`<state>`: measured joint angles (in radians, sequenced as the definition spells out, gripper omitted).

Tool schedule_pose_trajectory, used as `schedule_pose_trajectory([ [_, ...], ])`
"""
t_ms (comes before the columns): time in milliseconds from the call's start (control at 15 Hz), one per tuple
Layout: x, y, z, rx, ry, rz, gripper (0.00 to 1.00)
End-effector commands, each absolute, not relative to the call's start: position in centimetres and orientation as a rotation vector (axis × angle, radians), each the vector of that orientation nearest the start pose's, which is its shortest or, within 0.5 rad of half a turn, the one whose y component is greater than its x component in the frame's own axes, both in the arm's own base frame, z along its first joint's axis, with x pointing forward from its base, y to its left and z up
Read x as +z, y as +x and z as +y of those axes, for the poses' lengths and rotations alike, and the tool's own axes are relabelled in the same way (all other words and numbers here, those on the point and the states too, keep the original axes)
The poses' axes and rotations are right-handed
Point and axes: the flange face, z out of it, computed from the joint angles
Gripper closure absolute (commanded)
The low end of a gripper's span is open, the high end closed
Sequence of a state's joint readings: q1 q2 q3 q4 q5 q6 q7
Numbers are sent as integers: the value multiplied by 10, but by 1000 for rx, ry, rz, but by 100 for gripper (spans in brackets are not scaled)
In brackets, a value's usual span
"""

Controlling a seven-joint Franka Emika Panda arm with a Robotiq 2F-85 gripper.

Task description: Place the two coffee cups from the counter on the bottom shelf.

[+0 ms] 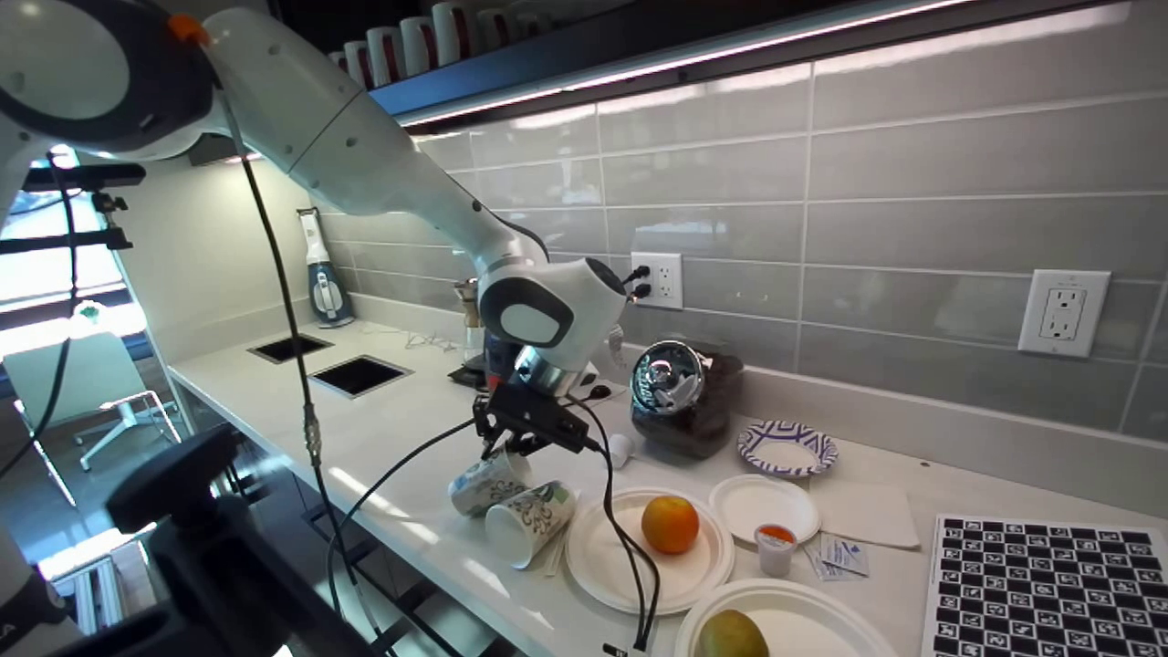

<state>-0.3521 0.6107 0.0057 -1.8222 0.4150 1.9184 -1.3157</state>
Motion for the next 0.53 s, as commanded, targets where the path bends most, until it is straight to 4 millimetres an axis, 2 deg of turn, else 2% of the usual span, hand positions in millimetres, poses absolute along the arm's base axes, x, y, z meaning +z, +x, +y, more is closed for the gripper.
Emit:
schedule_pose_trajectory([
  [0, 191, 562, -177, 92, -2324, -900, 100],
  [200, 208, 557, -174, 82, -2316, -903, 99],
  [467, 240, 547, -166, 48, -2323, -914, 99],
])
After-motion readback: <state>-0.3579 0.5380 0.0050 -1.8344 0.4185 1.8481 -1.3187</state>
